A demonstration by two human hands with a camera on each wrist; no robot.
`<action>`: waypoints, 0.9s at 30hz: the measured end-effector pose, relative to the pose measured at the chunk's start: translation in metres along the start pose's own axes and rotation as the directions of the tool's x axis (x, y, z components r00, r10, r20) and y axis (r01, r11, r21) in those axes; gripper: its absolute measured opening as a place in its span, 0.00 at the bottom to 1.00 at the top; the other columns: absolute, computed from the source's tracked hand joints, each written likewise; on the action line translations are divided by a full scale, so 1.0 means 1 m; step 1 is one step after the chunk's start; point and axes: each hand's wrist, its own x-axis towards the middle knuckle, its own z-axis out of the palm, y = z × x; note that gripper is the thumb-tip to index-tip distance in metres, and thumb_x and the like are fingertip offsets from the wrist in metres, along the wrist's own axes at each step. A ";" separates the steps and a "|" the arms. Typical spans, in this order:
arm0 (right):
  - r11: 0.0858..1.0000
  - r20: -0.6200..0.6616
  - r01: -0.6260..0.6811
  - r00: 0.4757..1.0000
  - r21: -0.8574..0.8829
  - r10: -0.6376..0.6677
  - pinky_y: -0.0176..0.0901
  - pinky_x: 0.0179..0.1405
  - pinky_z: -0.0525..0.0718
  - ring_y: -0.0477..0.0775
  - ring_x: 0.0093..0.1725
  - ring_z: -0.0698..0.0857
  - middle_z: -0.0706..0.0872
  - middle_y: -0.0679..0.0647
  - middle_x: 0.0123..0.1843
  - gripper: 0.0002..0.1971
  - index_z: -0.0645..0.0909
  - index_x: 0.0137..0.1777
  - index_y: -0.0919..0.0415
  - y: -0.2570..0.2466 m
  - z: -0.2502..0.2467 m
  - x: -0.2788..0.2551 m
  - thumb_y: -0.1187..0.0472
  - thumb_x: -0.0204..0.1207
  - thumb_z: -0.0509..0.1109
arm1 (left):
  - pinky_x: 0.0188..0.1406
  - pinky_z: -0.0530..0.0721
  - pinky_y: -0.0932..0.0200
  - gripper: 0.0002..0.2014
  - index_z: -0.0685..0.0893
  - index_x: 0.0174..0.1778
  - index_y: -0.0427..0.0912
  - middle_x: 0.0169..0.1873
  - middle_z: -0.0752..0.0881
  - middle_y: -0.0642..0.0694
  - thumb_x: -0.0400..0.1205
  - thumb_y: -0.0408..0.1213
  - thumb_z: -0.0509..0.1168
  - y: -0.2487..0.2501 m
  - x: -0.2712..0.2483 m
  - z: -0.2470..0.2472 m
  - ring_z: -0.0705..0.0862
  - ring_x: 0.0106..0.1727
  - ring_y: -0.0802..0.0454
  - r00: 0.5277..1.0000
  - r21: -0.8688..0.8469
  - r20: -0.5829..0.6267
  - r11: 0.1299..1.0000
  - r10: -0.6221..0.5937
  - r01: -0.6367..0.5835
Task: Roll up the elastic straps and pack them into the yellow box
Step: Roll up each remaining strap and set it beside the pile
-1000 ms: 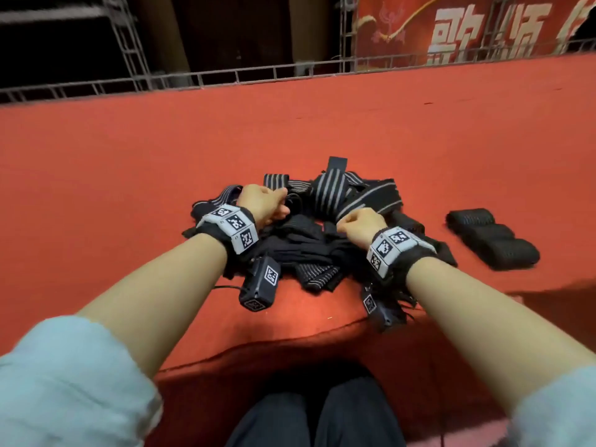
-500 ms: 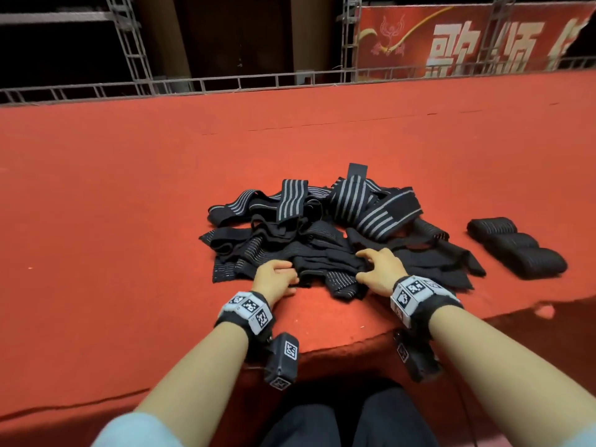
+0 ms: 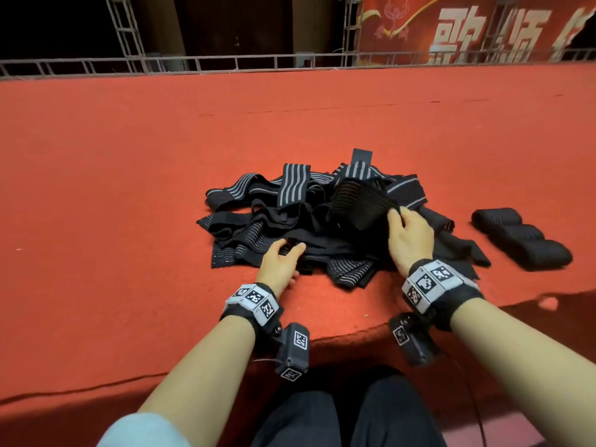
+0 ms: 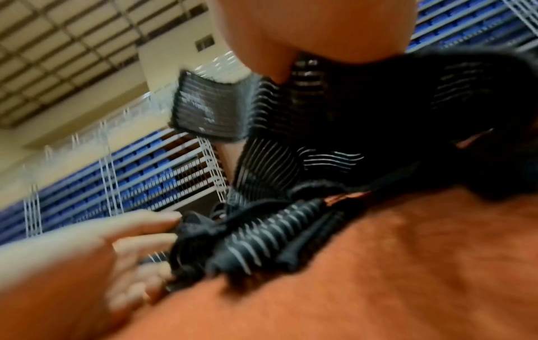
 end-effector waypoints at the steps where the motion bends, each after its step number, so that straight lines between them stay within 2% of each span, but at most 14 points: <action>1: 0.999 -0.071 0.020 0.997 0.038 -0.018 0.46 0.41 0.64 0.62 0.45 0.79 0.82 0.60 0.41 0.18 0.75 0.36 0.65 -0.005 -0.001 -0.001 0.54 0.83 0.58 | 0.23 0.74 0.61 0.20 0.73 0.67 0.50 0.36 0.81 0.46 0.81 0.46 0.68 -0.001 0.000 0.000 0.79 0.28 0.52 1.000 0.005 0.001 1.000 0.005 -0.005; 3: 0.991 -0.150 0.101 0.985 0.094 -0.086 0.46 0.45 0.67 0.62 0.48 0.79 0.82 0.58 0.42 0.16 0.75 0.36 0.60 -0.015 -0.003 -0.001 0.53 0.82 0.58 | 0.23 0.74 0.61 0.15 0.77 0.59 0.45 0.35 0.81 0.47 0.81 0.46 0.68 -0.001 -0.001 0.000 0.79 0.28 0.53 1.000 0.013 -0.012 1.000 0.007 -0.007; 5: 0.980 -0.128 0.175 0.979 0.099 -0.162 0.49 0.50 0.71 0.63 0.49 0.79 0.82 0.55 0.43 0.14 0.75 0.37 0.56 -0.025 -0.003 -0.002 0.52 0.82 0.58 | 0.22 0.73 0.63 0.11 0.81 0.48 0.42 0.32 0.80 0.48 0.81 0.46 0.68 -0.001 0.000 0.000 0.77 0.26 0.55 1.000 0.015 -0.018 1.000 -0.010 0.010; 7: 0.970 -0.009 0.229 0.973 0.081 -0.229 0.54 0.48 0.75 0.63 0.46 0.82 0.85 0.55 0.39 0.14 0.78 0.38 0.60 -0.031 -0.001 -0.008 0.53 0.81 0.59 | 0.22 0.71 0.65 0.12 0.81 0.39 0.43 0.29 0.78 0.49 0.82 0.47 0.66 0.002 -0.002 0.000 0.75 0.26 0.56 1.000 0.006 0.010 1.000 -0.026 0.026; 9: 0.965 0.138 0.249 0.956 0.079 -0.258 0.49 0.45 0.74 0.62 0.45 0.84 0.87 0.57 0.40 0.11 0.82 0.42 0.62 -0.032 0.002 -0.019 0.58 0.82 0.62 | 0.27 0.72 0.65 0.12 0.83 0.37 0.45 0.29 0.79 0.50 0.83 0.46 0.63 0.007 -0.006 0.000 0.74 0.31 0.56 0.996 0.012 0.082 0.999 -0.033 0.032; 11: 0.972 0.222 0.214 0.947 0.098 -0.231 0.42 0.49 0.75 0.55 0.51 0.86 0.90 0.55 0.48 0.10 0.86 0.51 0.61 -0.030 0.006 -0.031 0.63 0.82 0.62 | 0.35 0.74 0.63 0.04 0.85 0.46 0.48 0.35 0.81 0.52 0.82 0.40 0.65 0.014 -0.015 -0.004 0.76 0.40 0.56 0.982 0.034 0.190 0.999 -0.008 0.002; 12: 0.974 0.237 0.202 0.946 0.104 -0.221 0.41 0.52 0.76 0.54 0.52 0.86 0.91 0.55 0.50 0.11 0.87 0.54 0.60 -0.029 0.007 -0.036 0.63 0.82 0.62 | 0.37 0.75 0.63 0.09 0.82 0.56 0.50 0.40 0.83 0.52 0.81 0.37 0.67 0.016 -0.019 -0.007 0.77 0.44 0.57 0.968 0.048 0.252 0.999 0.009 -0.022; 14: 0.971 0.238 0.214 0.942 0.108 -0.234 0.43 0.52 0.77 0.54 0.51 0.87 0.91 0.55 0.49 0.11 0.88 0.53 0.60 -0.030 0.007 -0.041 0.63 0.82 0.63 | 0.41 0.79 0.63 0.27 0.70 0.69 0.54 0.52 0.84 0.49 0.78 0.32 0.72 0.015 -0.025 -0.012 0.81 0.49 0.57 0.929 0.055 0.369 0.997 0.025 -0.049; 16: 0.966 0.217 0.229 0.943 0.124 -0.251 0.42 0.51 0.77 0.53 0.49 0.87 0.91 0.54 0.47 0.11 0.88 0.51 0.60 -0.034 0.006 -0.043 0.63 0.82 0.63 | 0.46 0.82 0.59 0.33 0.63 0.72 0.57 0.61 0.82 0.48 0.77 0.29 0.72 0.019 -0.030 -0.016 0.83 0.56 0.53 0.901 0.022 0.432 0.998 0.036 -0.051; 18: 0.958 0.184 0.242 0.945 0.155 -0.268 0.36 0.51 0.76 0.47 0.49 0.86 0.92 0.52 0.48 0.11 0.89 0.53 0.60 -0.038 0.002 -0.044 0.63 0.82 0.64 | 0.53 0.81 0.56 0.27 0.69 0.71 0.52 0.63 0.83 0.48 0.80 0.28 0.69 0.026 -0.033 -0.018 0.83 0.58 0.53 0.885 -0.039 0.464 0.999 0.039 -0.024; 21: 0.952 0.167 0.255 0.945 0.171 -0.283 0.31 0.49 0.74 0.46 0.49 0.86 0.92 0.51 0.48 0.10 0.88 0.54 0.60 -0.044 0.001 -0.045 0.63 0.82 0.64 | 0.58 0.80 0.56 0.20 0.73 0.68 0.47 0.57 0.86 0.50 0.81 0.34 0.68 0.037 -0.038 -0.015 0.85 0.56 0.55 0.889 -0.085 0.455 0.996 0.045 -0.007; 24: 0.958 0.218 0.237 0.938 0.161 -0.269 0.33 0.53 0.76 0.47 0.52 0.86 0.91 0.50 0.51 0.10 0.87 0.57 0.57 -0.048 -0.003 -0.044 0.61 0.80 0.66 | 0.52 0.84 0.50 0.22 0.72 0.69 0.38 0.50 0.86 0.40 0.80 0.29 0.69 0.045 -0.038 -0.008 0.86 0.46 0.48 0.941 -0.166 0.332 0.986 0.063 -0.008; 25: 0.965 0.250 0.211 0.937 0.157 -0.245 0.34 0.57 0.77 0.46 0.53 0.85 0.90 0.49 0.53 0.12 0.87 0.59 0.55 -0.048 -0.005 -0.042 0.61 0.78 0.68 | 0.48 0.85 0.50 0.20 0.73 0.67 0.38 0.48 0.86 0.39 0.80 0.28 0.69 0.049 -0.036 -0.009 0.86 0.43 0.47 0.967 -0.228 0.248 0.974 0.058 0.000; 27: 0.980 0.310 0.156 0.932 0.124 -0.187 0.35 0.62 0.76 0.46 0.56 0.84 0.89 0.49 0.57 0.17 0.84 0.63 0.53 -0.043 -0.013 -0.037 0.62 0.74 0.69 | 0.31 0.85 0.59 0.11 0.78 0.57 0.44 0.40 0.85 0.44 0.81 0.29 0.67 0.058 -0.032 -0.018 0.84 0.31 0.53 0.994 -0.378 0.105 0.926 0.014 0.027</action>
